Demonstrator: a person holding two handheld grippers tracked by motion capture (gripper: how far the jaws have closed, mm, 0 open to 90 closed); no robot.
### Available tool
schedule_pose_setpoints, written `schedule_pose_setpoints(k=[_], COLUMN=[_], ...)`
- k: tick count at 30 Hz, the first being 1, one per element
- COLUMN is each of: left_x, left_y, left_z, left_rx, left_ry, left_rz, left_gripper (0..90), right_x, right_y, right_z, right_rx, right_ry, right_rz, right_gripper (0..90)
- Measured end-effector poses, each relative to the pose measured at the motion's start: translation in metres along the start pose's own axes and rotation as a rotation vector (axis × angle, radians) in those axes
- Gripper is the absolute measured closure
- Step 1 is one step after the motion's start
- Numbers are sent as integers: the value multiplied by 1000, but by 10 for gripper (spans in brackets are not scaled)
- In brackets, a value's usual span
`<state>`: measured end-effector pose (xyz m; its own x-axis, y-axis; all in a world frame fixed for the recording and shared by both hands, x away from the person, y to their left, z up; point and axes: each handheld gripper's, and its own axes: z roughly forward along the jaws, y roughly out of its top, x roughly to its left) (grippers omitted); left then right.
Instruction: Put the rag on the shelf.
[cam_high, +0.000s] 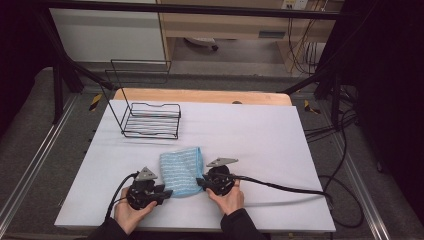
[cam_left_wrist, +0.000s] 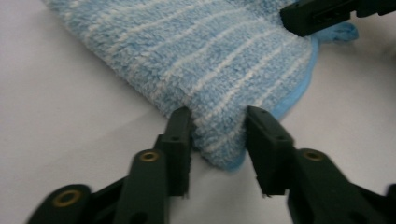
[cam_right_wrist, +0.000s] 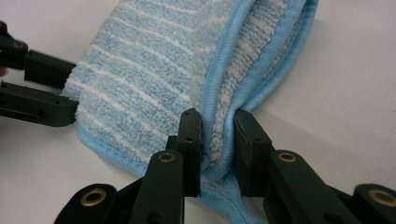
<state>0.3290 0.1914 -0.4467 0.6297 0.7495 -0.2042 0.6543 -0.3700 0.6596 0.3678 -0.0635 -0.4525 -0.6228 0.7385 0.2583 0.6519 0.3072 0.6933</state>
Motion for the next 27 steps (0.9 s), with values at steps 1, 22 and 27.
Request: schedule_pose_setpoints(k=[1, 22, 27], left_x=[-1, 26, 32], left_y=[1, -2, 5], left_z=[0, -35, -51], left_rx=[6, 92, -12], left_ry=[-3, 16, 47], left_rz=[0, 29, 26], left_gripper=[712, 702, 506], right_x=[0, 29, 24], right_y=[0, -4, 5], right_z=[0, 5, -3], right_rx=[1, -67, -100], right_ry=[1, 43, 12], right_rz=[3, 36, -40], right_gripper=[750, 508, 323])
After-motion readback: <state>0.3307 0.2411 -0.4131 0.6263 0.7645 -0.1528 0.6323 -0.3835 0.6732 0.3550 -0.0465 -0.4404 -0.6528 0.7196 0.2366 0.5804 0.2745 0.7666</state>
